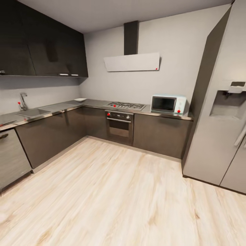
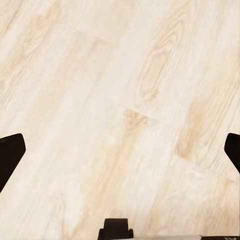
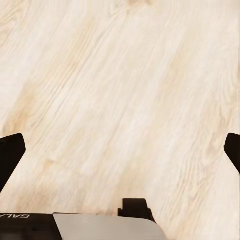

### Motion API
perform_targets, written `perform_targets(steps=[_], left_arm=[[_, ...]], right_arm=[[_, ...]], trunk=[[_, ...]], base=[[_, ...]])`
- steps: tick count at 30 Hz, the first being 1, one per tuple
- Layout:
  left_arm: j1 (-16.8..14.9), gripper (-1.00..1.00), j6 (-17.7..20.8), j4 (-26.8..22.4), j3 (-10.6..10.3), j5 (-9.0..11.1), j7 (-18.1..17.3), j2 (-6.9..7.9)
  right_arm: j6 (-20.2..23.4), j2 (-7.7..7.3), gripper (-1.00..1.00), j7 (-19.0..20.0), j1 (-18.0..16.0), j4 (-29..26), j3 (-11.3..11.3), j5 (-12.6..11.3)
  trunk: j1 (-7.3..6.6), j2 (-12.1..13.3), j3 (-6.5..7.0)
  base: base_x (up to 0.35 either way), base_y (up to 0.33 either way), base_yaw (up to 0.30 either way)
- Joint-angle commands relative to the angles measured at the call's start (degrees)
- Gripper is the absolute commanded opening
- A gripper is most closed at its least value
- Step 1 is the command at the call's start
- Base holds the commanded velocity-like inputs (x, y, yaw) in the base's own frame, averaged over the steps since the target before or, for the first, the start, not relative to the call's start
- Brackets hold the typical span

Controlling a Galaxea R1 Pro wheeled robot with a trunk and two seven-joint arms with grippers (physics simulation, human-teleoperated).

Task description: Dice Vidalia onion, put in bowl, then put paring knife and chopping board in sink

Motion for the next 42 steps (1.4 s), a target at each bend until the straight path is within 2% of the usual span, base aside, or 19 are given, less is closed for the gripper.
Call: perform_targets(steps=[1,24,42], left_arm=[[0.02,1.00,-0.07,-0.08,0.03,0.00,0.03,0.00],[0.02,1.00,-0.07,-0.08,0.03,0.00,0.03,0.00],[0.02,1.00,-0.07,-0.01,0.03,0.00,0.03,0.00]], right_arm=[[-0.16,0.01,1.00,-0.03,-0.03,0.02,0.02,0.02],[-0.16,0.02,1.00,-0.03,0.00,0.11,0.11,0.28],[-0.16,0.02,1.00,-0.03,-0.02,0.19,0.11,0.29]], trunk=[[0.02,-0.02,-0.04],[0.02,-0.02,-0.04],[0.02,-0.02,-0.04]], base=[[0.188,-0.131,0.262],[0.179,-0.161,0.262],[0.175,-0.010,0.262]])
